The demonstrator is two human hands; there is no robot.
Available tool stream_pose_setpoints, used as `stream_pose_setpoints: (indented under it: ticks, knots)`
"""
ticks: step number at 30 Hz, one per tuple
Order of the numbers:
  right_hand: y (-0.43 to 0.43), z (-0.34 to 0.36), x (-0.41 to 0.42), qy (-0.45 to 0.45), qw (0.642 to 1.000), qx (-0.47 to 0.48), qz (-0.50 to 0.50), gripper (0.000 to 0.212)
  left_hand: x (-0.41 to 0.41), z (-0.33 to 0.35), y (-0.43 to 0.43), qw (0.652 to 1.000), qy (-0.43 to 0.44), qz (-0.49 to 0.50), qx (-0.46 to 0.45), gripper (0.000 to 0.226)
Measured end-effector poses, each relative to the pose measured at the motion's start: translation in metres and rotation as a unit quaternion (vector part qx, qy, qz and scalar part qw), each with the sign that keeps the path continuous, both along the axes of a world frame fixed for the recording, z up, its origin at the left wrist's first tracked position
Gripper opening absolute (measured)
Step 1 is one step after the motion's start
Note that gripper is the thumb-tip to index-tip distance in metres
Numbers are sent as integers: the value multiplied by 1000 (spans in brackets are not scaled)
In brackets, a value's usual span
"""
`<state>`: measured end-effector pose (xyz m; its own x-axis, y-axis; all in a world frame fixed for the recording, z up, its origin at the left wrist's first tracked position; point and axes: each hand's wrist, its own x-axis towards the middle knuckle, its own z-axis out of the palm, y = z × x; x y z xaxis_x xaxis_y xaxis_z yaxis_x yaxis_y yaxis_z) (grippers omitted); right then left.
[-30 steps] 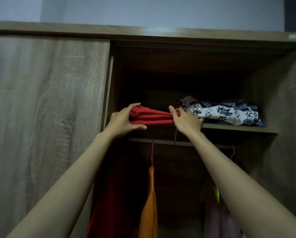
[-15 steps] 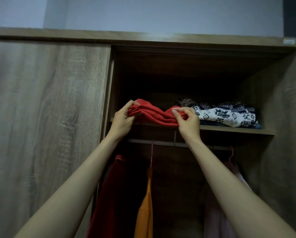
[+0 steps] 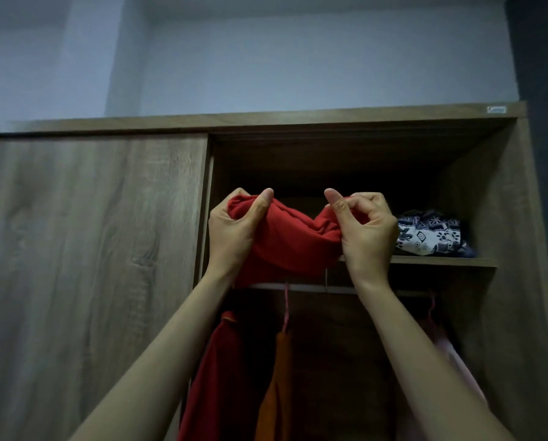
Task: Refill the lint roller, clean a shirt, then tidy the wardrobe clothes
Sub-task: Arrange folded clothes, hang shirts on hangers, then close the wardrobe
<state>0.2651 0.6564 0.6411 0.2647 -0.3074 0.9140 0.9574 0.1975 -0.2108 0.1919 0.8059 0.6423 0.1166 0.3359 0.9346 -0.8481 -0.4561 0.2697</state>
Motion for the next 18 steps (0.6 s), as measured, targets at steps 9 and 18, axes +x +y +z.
stream_pose_setpoints:
  ticks: [9,18]
  knots:
    - [-45,-101,-19,95,987,-119,46,46,-27,-88,-41,989,70,91,-89,36]
    - [-77,-263,-14,185,913,-315,183,11,-22,-234,-55,929,291,91,-210,37]
